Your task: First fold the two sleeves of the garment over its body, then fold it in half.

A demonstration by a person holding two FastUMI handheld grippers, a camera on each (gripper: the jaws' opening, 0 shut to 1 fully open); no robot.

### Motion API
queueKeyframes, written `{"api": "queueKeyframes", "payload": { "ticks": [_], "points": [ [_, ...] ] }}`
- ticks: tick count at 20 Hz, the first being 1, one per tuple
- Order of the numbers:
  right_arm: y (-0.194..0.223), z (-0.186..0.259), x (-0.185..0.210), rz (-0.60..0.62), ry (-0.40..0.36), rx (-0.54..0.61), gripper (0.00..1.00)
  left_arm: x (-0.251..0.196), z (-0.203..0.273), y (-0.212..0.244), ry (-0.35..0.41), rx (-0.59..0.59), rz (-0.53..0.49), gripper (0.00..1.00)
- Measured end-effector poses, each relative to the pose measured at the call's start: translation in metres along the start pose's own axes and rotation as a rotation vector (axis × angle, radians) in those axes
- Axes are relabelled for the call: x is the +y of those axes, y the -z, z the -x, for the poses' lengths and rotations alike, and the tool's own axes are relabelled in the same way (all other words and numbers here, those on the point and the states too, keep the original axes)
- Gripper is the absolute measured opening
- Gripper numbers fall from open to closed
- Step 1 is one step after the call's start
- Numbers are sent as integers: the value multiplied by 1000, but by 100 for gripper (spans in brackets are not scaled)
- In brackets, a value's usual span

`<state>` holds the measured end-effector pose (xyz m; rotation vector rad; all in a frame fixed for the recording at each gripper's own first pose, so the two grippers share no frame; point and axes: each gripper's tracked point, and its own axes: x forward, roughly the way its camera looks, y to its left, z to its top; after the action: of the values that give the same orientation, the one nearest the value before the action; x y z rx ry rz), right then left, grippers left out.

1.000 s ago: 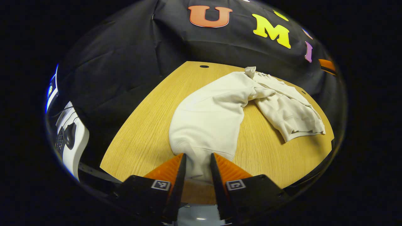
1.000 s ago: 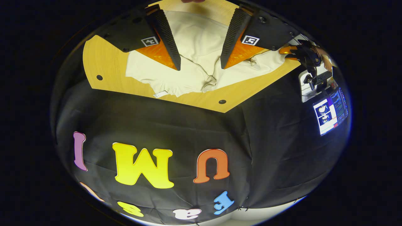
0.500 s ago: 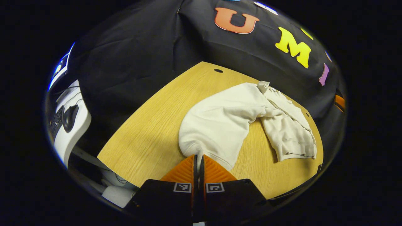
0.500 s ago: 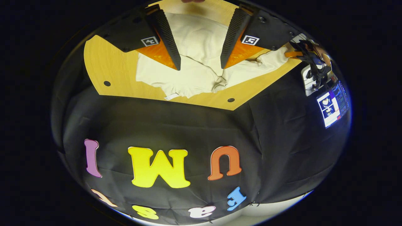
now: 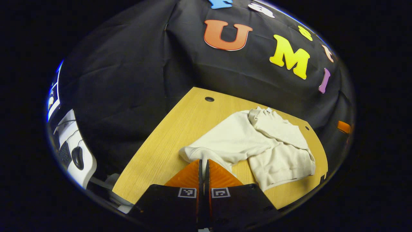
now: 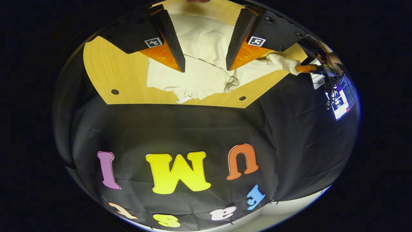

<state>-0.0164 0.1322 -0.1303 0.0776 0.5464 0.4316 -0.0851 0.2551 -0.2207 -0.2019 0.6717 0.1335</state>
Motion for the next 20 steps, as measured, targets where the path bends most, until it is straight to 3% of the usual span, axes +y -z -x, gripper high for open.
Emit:
{"api": "queueKeyframes", "payload": {
  "ticks": [4, 7, 9, 14, 17, 18, 19, 20],
  "points": [
    [-4, 23, -32, -33, 46, -35, 81, -28, -20, -59, 38, -60, -3, 3],
    [-7, 42, -57, -54, 84, -58, 78, -67, -35, -95, 95, -100, -49, 3],
    [-7, 51, -76, -77, 112, -69, 81, -96, -41, -115, 143, -119, -88, 3],
    [-9, 77, -122, -147, 186, -102, 78, -181, -63, -154, 266, -142, -190, 3],
    [-13, 94, -143, -164, 224, -133, 83, -237, -77, -169, 348, -153, -244, 3],
    [-14, 100, -148, -165, 231, -141, 78, -257, -81, -171, 377, -156, -259, 3],
    [-18, 101, -149, -160, 243, -145, 85, -277, -85, -173, 409, -153, -274, 2],
    [-15, 107, -157, -151, 255, -147, 85, -298, -88, -173, 439, -153, -288, 2]
  ]
}}
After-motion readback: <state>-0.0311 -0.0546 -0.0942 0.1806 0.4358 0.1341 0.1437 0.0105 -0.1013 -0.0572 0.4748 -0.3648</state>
